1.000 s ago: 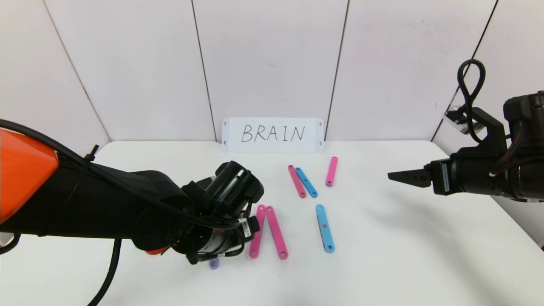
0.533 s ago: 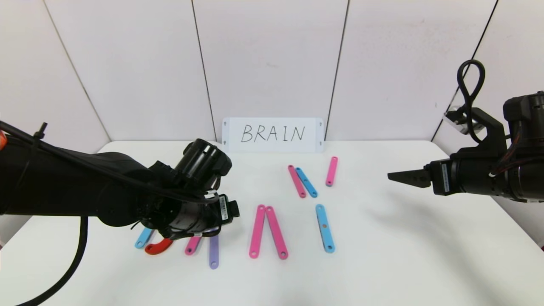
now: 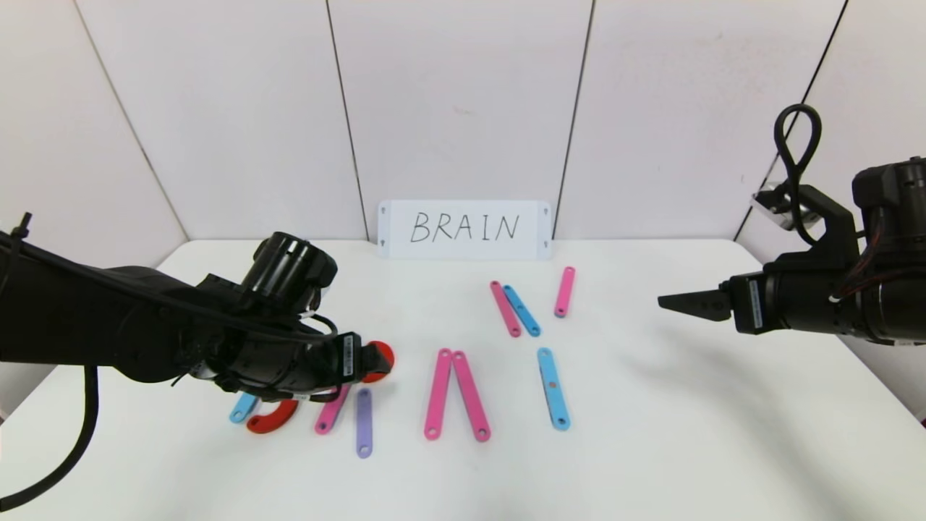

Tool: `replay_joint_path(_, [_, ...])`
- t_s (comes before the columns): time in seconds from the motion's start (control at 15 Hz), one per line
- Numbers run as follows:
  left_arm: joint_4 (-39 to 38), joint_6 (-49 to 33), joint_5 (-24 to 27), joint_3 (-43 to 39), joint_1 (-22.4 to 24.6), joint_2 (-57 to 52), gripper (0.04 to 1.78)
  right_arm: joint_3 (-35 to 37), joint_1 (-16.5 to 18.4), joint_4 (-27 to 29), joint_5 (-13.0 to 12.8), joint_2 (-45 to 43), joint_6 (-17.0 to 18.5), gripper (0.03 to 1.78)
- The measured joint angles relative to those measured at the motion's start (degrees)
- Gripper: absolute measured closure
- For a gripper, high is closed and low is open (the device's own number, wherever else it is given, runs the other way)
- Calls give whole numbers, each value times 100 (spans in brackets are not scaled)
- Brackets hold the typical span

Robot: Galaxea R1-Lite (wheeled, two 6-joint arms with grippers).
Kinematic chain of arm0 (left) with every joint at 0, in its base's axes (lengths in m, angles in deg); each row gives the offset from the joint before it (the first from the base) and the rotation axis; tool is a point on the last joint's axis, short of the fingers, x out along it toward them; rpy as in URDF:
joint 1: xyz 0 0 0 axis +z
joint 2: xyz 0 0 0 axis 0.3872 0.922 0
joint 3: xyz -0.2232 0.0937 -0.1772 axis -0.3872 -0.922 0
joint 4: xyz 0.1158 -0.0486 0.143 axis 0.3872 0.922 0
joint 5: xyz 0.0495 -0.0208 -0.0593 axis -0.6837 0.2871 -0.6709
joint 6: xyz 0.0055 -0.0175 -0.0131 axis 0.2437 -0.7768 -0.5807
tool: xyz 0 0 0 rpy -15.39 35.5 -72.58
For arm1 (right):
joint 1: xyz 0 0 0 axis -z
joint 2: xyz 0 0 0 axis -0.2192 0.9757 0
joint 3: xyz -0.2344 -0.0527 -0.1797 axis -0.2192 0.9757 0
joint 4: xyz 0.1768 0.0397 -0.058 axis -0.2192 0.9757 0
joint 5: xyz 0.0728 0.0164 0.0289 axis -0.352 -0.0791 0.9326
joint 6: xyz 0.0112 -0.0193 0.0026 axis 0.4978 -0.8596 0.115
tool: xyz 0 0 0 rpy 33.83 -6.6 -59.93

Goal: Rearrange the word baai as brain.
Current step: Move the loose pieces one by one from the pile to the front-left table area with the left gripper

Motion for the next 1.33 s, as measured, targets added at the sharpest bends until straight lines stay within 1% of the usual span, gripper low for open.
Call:
replay_joint_path(0.13, [-267, 39, 179, -196, 22, 17, 8, 0, -6, 0, -2, 17, 0, 7])
replay_joint_path(0.67, [-247, 48, 282, -334, 16, 20, 8, -4, -4, 0, -11, 48, 4, 7])
replay_joint_path(0.8, [-249, 55, 268, -336, 9, -7, 8, 9, -30, -12, -110, 46, -24, 7])
replay_joint_path(0.87, [-251, 59, 262, -339, 20, -40, 8, 30, -108, -65, -140, 44, -33, 7])
replay_joint_path(1.0, [-279, 88, 255, -373, 115, -151, 8, 44, -389, -373, -173, 66, -5, 7])
replay_joint_path(1.07, [-297, 152, 273, -393, 197, -223, 8, 20, -544, -513, -218, 99, 9, 7])
replay_joint_path(1.13, [-308, 258, 373, -417, 317, -302, 8, -48, -723, -561, -330, 151, 37, 7])
replay_joint_path(1.27, [-367, 477, 902, -478, 653, -501, 8, -257, -1089, -524, -634, 278, 68, 7])
replay_joint_path(1.33, [-430, 618, 1206, -524, 848, -597, 8, -397, -1280, -489, -736, 350, 82, 7])
